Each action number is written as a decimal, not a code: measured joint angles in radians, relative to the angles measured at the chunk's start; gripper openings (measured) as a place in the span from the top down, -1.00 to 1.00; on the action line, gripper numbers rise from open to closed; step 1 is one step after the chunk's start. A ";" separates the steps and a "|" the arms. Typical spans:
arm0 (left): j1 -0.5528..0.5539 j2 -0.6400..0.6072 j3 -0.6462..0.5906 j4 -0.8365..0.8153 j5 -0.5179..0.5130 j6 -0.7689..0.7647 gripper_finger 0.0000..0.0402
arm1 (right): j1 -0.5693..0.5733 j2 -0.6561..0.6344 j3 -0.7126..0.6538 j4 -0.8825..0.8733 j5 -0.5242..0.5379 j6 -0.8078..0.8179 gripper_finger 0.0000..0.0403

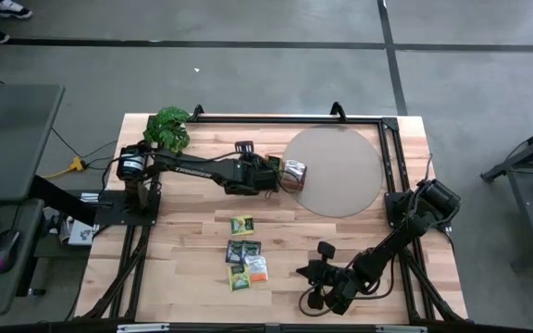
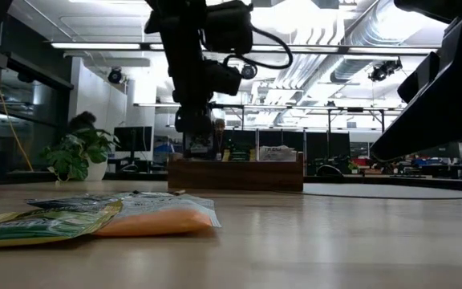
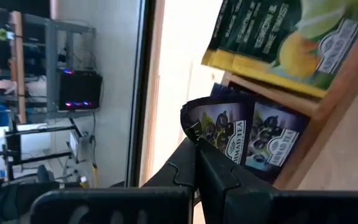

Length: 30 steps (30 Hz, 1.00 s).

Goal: Pick & Place Tea
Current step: Put the violet tea bag into the left section of the wooden organizer

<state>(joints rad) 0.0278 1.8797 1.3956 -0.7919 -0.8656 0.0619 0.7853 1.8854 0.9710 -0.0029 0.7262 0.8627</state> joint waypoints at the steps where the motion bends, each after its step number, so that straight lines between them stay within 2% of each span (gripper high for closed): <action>1: 0.008 0.000 0.000 -0.002 0.018 0.010 1.00 | 0.000 0.000 0.000 0.000 0.000 0.000 1.00; 14: 0.053 0.000 0.000 -0.037 0.205 0.072 1.00 | 0.000 0.000 0.000 0.000 0.000 -0.033 1.00; 25: 0.054 -0.001 0.000 0.016 0.305 0.152 1.00 | 0.000 0.000 0.000 0.000 -0.001 -0.033 1.00; 30: 0.054 -0.001 0.000 0.010 0.310 0.153 0.99 | 0.000 0.000 0.000 0.000 -0.003 -0.033 1.00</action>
<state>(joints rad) 0.0814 1.8790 1.3956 -0.7818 -0.5552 0.2153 0.7853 1.8858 0.9710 -0.0028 0.7231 0.8299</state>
